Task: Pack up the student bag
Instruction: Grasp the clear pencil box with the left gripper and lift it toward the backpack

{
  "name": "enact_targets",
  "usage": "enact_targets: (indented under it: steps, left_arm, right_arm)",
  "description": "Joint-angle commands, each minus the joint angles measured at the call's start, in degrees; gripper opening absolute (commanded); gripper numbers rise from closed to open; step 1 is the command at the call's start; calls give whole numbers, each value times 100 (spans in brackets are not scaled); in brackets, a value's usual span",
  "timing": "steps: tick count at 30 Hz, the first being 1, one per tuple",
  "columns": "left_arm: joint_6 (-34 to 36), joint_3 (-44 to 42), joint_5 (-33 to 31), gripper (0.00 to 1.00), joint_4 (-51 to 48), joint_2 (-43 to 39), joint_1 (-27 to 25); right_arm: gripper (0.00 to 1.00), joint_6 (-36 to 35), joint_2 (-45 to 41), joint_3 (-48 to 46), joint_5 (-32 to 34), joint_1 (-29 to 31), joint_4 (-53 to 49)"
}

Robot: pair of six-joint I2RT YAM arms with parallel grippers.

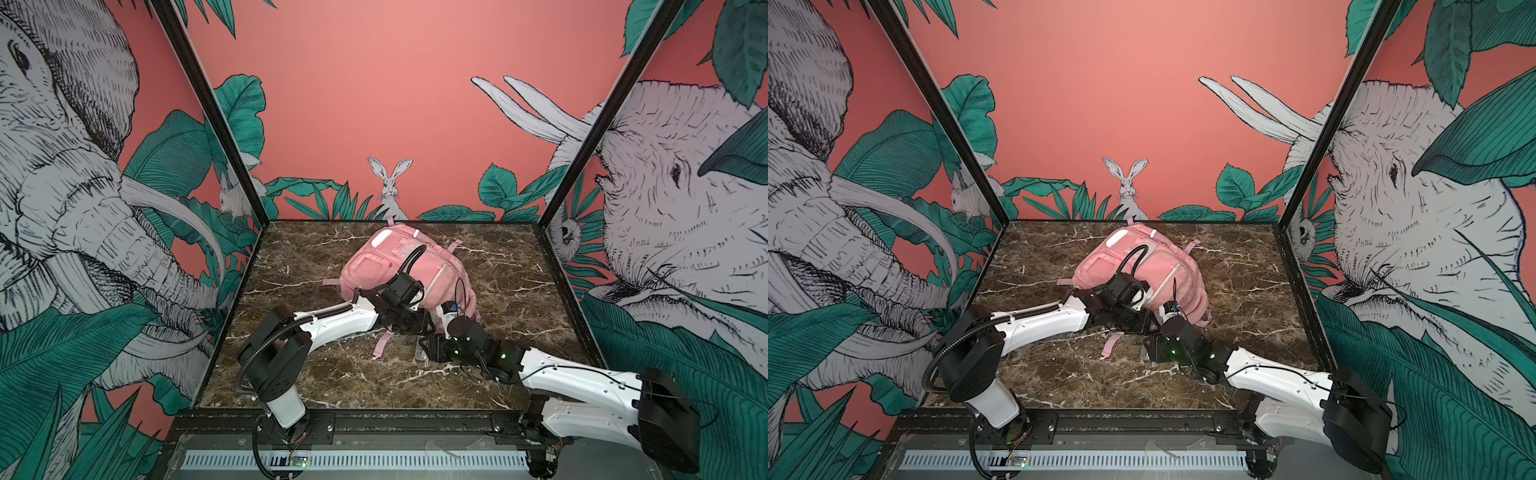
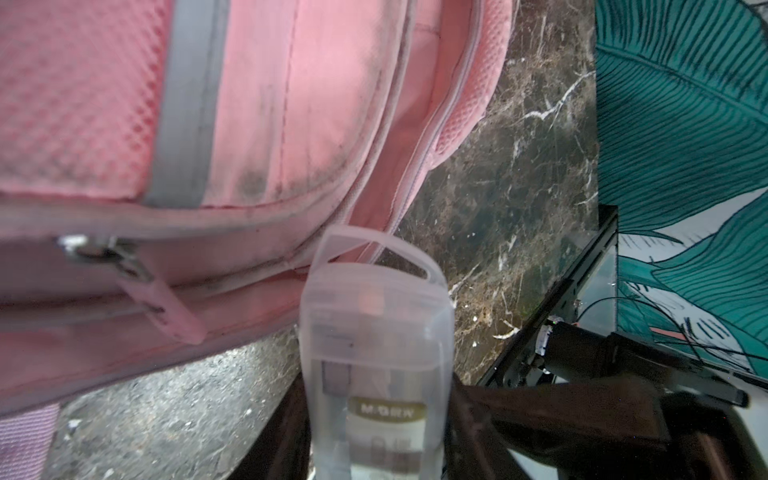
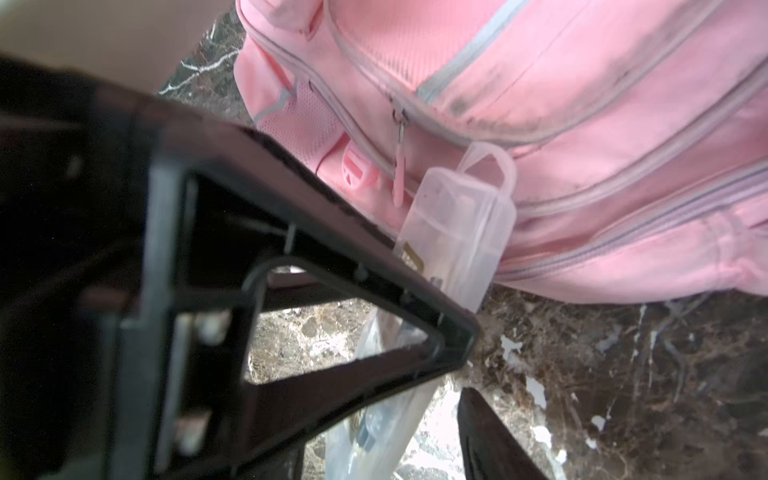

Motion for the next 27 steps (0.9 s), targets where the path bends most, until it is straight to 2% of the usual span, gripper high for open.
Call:
enact_targets:
  steps: [1, 11, 16, 21, 24, 27]
  left_arm:
    - [-177, -110, 276, 45, 168, -313, -15]
    - [-304, -133, 403, 45, 288, -339, -6]
    - [-386, -164, 480, 45, 363, -334, -7]
    - [-404, -196, 485, 45, 408, -342, -6]
    - [-360, -182, 451, 48, 356, -342, -6]
    - [-271, -177, 385, 56, 266, -344, -6]
  right_arm:
    - [51, -49, -46, 5, -12, -83, 391]
    - [29, 33, 24, -104, -32, -144, 561]
    - [26, 6, 15, -127, -38, -209, 546]
    - [17, 33, -67, -160, -20, -250, 469]
    - [14, 28, -138, -167, -22, -278, 399]
    - [13, 15, -160, -166, -29, -327, 312]
